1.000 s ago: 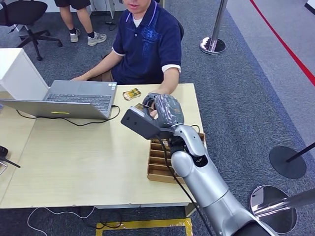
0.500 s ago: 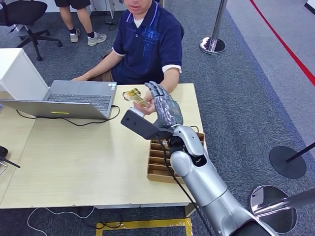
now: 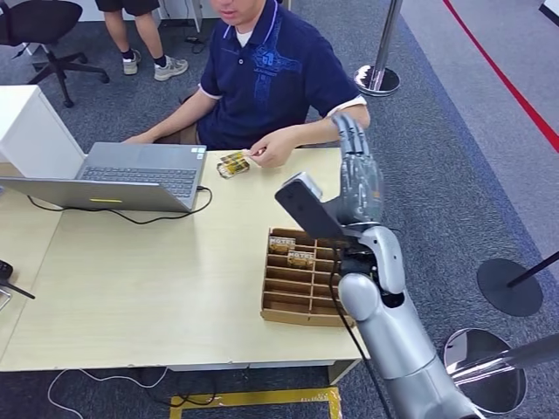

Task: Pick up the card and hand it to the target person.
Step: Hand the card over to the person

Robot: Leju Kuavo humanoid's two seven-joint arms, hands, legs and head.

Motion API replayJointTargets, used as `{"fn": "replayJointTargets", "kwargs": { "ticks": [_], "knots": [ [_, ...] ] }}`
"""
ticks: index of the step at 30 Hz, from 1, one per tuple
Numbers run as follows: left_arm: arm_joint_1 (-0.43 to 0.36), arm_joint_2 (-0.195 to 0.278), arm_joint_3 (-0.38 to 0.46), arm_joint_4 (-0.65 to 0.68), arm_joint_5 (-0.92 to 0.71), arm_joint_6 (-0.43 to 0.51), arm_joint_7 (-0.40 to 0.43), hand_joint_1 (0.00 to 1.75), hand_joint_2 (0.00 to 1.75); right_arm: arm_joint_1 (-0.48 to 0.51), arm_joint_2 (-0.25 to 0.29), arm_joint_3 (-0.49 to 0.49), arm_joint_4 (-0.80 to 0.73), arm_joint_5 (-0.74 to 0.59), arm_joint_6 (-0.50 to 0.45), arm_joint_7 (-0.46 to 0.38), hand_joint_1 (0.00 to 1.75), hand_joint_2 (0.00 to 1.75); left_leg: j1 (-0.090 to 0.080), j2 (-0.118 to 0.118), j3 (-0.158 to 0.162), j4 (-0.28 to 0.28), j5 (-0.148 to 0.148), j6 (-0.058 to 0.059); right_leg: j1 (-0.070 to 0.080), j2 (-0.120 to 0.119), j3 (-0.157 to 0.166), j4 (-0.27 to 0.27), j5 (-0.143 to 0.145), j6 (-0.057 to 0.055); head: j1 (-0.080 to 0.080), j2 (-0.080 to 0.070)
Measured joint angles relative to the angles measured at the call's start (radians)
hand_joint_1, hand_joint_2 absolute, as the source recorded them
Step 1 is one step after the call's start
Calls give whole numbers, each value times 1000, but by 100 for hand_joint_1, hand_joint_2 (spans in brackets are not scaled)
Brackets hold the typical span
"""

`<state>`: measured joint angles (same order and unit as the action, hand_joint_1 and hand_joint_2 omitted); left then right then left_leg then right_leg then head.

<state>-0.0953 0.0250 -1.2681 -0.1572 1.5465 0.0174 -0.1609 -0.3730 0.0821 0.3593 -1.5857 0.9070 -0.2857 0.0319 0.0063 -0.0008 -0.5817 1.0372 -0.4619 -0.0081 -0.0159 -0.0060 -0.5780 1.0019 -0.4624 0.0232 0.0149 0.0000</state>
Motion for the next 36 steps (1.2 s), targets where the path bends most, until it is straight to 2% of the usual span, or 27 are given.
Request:
{"fn": "replayJointTargets", "kwargs": {
  "ticks": [3,7,11,14,18,21,24,29,36],
  "knots": [
    [2,-2,5,0,0,7,-2,0,0,76,-14,-103,-81,-3,-63,-11,0,175,0,-1,-1,0,-1,0,0,-1,0,0,-1,0,0,0],
    [6,-6,18,0,0,14,0,0,0,157,-27,-292,-141,-44,-99,-18,0,175,0,-1,-1,0,-1,1,0,-1,0,-1,-1,1,0,0],
    [6,-7,29,0,0,17,3,0,0,200,-44,-486,-123,-105,-92,-8,0,175,0,-1,-1,0,-1,1,0,-1,0,-1,-1,1,0,0],
    [5,-7,30,0,0,15,6,0,0,214,-70,-621,-45,-132,-61,-8,0,175,0,-2,-1,0,-2,1,0,-1,1,-1,-1,1,0,0],
    [5,-7,29,0,-3,11,9,0,0,219,-118,-766,166,-140,-8,-6,0,175,0,-2,-1,0,-2,1,0,-1,1,-1,-1,1,0,0],
    [2,-7,28,0,-4,10,17,0,0,195,-172,-840,476,-145,6,-35,0,175,0,-3,-1,0,-2,2,0,-2,2,-2,-1,1,0,0],
    [0,-6,28,0,-8,10,28,0,0,184,-204,-875,780,-133,49,-3,0,175,0,-4,-1,0,-2,2,0,-3,2,-2,-2,2,0,0],
    [-4,-6,19,0,-21,9,35,0,0,204,-190,-891,1118,-115,169,116,0,175,2,-4,0,-1,-3,0,2,-3,2,-2,-4,-1,0,0],
    [-5,-6,3,0,-24,9,32,0,0,252,-126,-915,1303,-131,243,206,0,175,3,-3,0,-2,-4,-1,3,-3,2,-2,-5,-2,0,0]
  ]
}}
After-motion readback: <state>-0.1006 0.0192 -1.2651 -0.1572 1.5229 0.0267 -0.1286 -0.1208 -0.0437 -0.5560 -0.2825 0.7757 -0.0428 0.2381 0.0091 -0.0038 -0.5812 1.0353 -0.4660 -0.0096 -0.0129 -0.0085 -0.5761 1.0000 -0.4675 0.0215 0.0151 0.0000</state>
